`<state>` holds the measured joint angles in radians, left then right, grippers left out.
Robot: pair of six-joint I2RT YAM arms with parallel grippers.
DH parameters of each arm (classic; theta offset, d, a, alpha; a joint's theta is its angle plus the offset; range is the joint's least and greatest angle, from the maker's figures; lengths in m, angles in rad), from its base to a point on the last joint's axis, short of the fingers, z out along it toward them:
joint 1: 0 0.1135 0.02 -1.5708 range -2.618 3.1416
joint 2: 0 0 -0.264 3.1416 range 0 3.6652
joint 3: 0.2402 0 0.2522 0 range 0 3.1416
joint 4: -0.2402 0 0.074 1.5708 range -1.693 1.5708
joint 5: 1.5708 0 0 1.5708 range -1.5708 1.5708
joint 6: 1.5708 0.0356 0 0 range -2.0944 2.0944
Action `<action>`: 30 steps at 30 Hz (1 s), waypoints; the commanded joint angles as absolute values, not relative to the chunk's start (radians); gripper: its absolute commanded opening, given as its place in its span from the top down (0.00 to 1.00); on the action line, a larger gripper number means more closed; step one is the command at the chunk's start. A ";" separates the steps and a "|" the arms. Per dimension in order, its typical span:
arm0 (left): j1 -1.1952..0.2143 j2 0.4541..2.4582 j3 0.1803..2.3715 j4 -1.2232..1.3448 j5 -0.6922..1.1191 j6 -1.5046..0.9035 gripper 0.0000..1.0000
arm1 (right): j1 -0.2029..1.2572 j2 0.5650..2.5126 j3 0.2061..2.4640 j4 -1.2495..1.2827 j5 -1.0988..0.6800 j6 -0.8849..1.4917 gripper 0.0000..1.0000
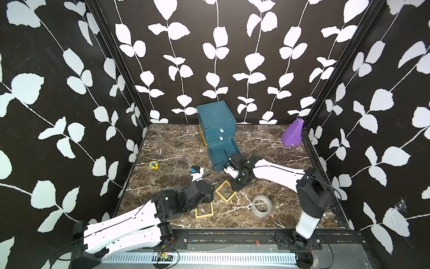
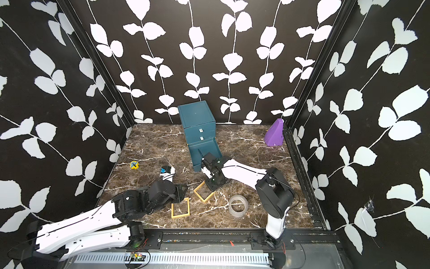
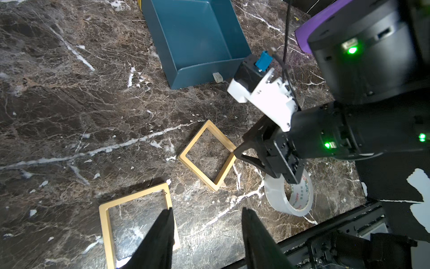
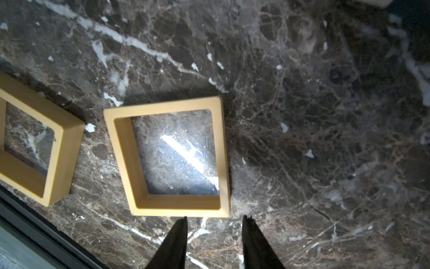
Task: Place the brooch boxes into the drawer by color
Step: Pick up the brooch box from the center of the board.
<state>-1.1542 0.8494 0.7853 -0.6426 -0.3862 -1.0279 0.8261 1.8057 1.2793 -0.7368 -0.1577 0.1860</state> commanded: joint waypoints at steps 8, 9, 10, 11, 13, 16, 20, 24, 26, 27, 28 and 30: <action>-1.158 0.844 0.798 -0.653 -0.397 -1.011 0.55 | 0.831 1.876 1.345 -0.730 -0.138 0.168 0.64; -1.158 0.844 0.799 -0.653 -0.397 -1.010 0.55 | 0.831 1.880 1.346 -0.726 -0.137 0.171 0.65; -1.158 0.845 0.799 -0.654 -0.397 -1.010 0.55 | 0.832 1.885 1.345 -0.724 -0.135 0.172 0.66; -1.158 0.845 0.799 -0.654 -0.399 -1.010 0.55 | 0.832 1.890 1.344 -0.723 -0.131 0.174 0.67; -1.157 0.844 0.800 -0.653 -0.399 -1.007 0.55 | 0.831 1.899 1.341 -0.718 -0.124 0.176 0.68; -1.157 0.845 0.803 -0.654 -0.397 -1.005 0.55 | 0.830 1.910 1.340 -0.705 -0.125 0.177 0.69; -1.158 0.845 0.804 -0.658 -0.397 -1.004 0.55 | 0.832 1.921 1.337 -0.695 -0.124 0.183 0.72; -1.158 0.841 0.804 -0.660 -0.397 -1.004 0.55 | 0.832 1.925 1.324 -0.683 -0.122 0.186 0.76; -1.158 0.841 0.805 -0.661 -0.398 -1.003 0.55 | 0.831 1.928 1.321 -0.680 -0.121 0.187 0.79; -1.158 0.841 0.804 -0.661 -0.399 -1.003 0.55 | 0.831 1.928 1.318 -0.678 -0.121 0.189 0.80; -1.157 0.842 0.805 -0.663 -0.399 -1.003 0.55 | 0.831 1.927 1.319 -0.677 -0.119 0.189 0.81; -1.158 0.842 0.806 -0.660 -0.399 -1.000 0.55 | 0.832 1.925 1.319 -0.670 -0.119 0.190 0.82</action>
